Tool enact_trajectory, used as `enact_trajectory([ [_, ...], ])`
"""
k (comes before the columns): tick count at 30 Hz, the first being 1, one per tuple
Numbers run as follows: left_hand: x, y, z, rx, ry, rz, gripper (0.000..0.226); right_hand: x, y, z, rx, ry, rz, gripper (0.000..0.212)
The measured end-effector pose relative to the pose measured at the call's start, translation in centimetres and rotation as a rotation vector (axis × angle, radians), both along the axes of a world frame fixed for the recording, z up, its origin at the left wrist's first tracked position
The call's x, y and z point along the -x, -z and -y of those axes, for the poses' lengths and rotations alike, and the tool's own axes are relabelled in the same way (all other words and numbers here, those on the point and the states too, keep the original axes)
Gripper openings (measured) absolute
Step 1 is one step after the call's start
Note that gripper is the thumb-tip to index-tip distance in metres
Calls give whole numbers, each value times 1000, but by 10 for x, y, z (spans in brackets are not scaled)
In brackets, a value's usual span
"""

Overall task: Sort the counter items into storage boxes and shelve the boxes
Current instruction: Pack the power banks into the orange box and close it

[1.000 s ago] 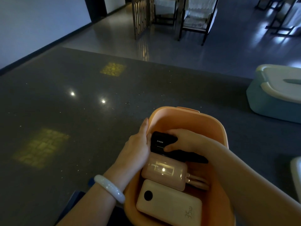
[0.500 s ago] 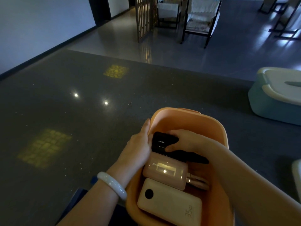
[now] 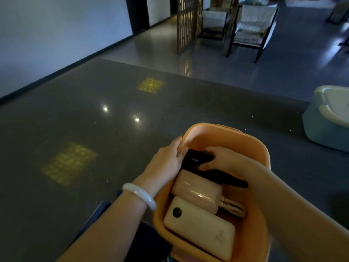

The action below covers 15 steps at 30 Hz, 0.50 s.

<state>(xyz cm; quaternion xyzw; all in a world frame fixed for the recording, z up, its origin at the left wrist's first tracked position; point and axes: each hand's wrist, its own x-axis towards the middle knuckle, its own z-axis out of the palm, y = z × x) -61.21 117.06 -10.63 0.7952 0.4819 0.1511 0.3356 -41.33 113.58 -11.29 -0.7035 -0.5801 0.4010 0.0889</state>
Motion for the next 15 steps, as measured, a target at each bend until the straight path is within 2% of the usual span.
enact_trajectory([
  [4,21,-9,10,-34,-81,-41,54,2,-28,-3,-206,10,205,31],
  [6,40,-11,13,-107,-129,-136,54,8,-48,-10,-353,50,298,24],
  [8,62,-13,18,-192,-164,-265,53,24,-65,-21,-448,33,294,25],
  [12,106,-21,29,-292,-225,-624,52,86,-78,-38,-580,-264,386,33],
  [15,146,-26,40,-303,-279,-708,49,143,-77,-43,-548,-473,456,33],
])
